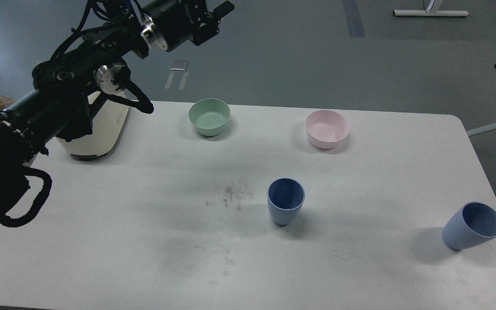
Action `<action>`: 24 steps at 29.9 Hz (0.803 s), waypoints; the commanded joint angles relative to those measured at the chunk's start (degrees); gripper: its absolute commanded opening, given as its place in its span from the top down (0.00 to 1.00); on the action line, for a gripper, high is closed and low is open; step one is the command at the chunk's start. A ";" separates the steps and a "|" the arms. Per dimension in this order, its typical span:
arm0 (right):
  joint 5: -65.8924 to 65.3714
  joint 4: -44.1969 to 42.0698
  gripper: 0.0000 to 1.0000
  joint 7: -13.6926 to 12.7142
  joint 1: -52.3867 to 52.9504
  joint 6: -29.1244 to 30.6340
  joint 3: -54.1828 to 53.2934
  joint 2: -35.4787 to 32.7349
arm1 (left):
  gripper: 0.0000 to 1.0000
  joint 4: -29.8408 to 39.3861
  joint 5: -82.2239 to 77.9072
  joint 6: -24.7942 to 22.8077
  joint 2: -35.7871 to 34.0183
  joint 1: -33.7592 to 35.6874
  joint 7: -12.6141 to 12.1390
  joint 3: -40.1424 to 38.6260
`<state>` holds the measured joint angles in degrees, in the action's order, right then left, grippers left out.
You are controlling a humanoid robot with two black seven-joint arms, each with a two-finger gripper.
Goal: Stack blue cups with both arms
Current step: 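Raise the left arm away from the placed cup, then grasp the other blue cup with the right gripper and lift it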
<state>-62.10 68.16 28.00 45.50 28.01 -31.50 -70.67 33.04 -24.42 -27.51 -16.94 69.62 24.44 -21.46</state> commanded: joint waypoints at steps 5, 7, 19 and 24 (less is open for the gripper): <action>-14.25 3.65 0.00 0.00 -7.60 -0.67 1.00 -4.13 | 0.02 0.01 -0.01 0.00 1.38 -0.54 -0.01 -0.16; -18.22 3.74 0.01 0.00 -9.72 -3.56 2.32 -4.13 | 0.02 0.01 -0.01 0.00 1.47 -0.63 -0.01 -0.16; -22.71 3.91 0.13 -0.14 -12.36 -9.73 8.65 -4.04 | 0.02 0.45 -0.01 -0.09 1.82 -2.03 0.08 -0.16; -22.62 4.00 0.16 -0.14 -14.38 -9.64 8.65 -4.13 | 0.02 0.36 -0.10 -0.09 2.26 -2.12 0.08 -0.07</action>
<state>-84.77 72.12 27.86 32.38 18.29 -22.86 -74.79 33.47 -24.49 -27.60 -14.83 67.56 24.52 -21.58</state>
